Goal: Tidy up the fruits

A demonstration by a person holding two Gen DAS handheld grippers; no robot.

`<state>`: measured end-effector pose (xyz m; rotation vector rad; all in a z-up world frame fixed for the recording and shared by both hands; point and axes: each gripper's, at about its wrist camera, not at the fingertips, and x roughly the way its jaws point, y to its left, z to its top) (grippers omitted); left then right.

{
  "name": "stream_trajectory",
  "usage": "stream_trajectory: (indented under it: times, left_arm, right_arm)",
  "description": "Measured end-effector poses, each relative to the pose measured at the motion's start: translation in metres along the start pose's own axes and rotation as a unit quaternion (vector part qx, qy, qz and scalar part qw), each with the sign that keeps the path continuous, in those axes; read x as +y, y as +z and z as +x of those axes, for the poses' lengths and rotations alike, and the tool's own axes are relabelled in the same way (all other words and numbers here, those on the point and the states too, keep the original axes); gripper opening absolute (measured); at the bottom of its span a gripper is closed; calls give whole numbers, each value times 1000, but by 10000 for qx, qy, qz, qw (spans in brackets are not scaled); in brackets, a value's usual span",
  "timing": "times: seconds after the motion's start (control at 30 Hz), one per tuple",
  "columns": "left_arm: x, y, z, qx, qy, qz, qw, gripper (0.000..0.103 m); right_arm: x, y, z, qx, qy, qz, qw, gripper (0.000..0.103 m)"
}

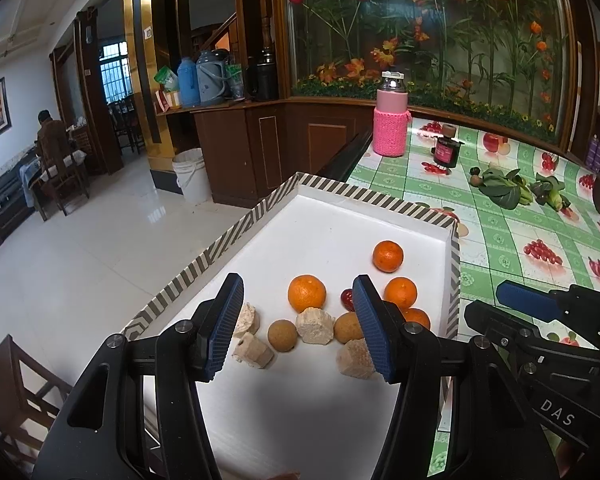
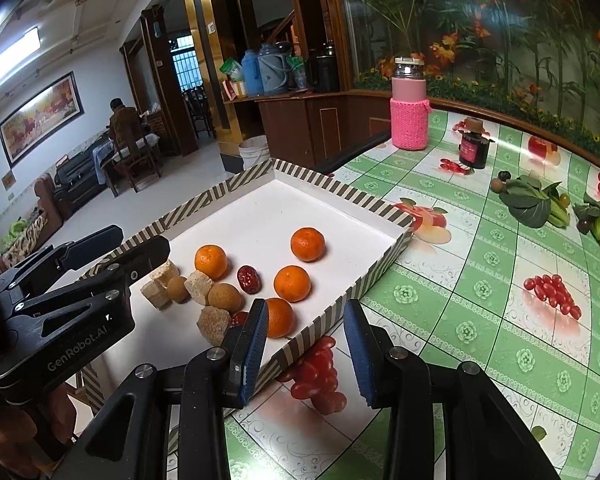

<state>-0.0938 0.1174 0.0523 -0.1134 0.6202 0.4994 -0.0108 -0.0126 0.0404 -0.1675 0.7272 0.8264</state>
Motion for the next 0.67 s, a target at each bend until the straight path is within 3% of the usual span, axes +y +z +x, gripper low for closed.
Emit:
stream_trajectory:
  times: [0.67]
  left_arm:
    - [-1,3,-2,-88,22,25,10000,57]
  right_arm:
    - [-1,1,-5,-44,-37,-19,10000,37]
